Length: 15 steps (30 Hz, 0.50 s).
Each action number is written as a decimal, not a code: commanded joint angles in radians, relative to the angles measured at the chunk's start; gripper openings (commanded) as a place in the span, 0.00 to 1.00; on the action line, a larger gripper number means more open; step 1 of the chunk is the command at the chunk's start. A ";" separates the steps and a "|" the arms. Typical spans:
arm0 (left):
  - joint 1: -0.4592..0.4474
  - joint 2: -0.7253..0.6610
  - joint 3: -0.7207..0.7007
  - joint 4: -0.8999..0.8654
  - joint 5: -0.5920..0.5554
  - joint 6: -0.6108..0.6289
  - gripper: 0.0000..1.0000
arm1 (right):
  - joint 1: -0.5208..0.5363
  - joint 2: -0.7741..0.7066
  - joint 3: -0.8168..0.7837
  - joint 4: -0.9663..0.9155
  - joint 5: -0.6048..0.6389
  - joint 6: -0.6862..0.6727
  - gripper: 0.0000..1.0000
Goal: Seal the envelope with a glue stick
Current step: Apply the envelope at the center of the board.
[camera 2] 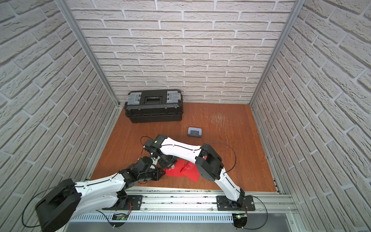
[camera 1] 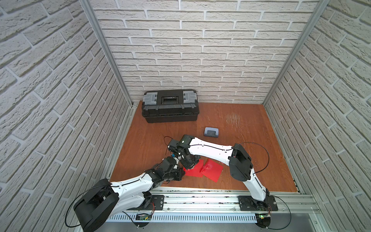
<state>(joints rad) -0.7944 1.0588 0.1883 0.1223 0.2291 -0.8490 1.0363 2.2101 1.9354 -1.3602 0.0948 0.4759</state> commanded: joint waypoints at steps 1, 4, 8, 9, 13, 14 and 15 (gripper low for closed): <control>0.002 0.021 -0.028 -0.081 -0.008 0.013 0.04 | -0.008 -0.014 -0.049 0.086 -0.136 -0.008 0.03; 0.004 0.022 -0.028 -0.080 -0.008 0.013 0.04 | -0.004 -0.030 -0.094 0.194 -0.351 -0.016 0.03; 0.004 0.024 -0.029 -0.079 -0.007 0.013 0.04 | -0.008 -0.024 -0.071 0.105 -0.166 -0.005 0.02; 0.004 0.024 -0.029 -0.079 -0.006 0.013 0.04 | -0.010 -0.019 -0.057 0.059 -0.064 0.003 0.03; 0.005 0.022 -0.028 -0.081 -0.008 0.014 0.04 | -0.014 -0.012 -0.038 -0.031 0.159 0.034 0.03; 0.005 0.023 -0.029 -0.080 -0.008 0.013 0.04 | -0.014 -0.012 -0.037 -0.028 0.157 0.034 0.03; 0.004 0.023 -0.028 -0.080 -0.008 0.013 0.04 | -0.012 -0.015 -0.038 -0.016 0.128 0.031 0.02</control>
<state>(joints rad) -0.7937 1.0626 0.1883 0.1272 0.2306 -0.8490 1.0317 2.1754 1.8851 -1.3281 0.0952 0.4873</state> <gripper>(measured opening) 0.050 0.265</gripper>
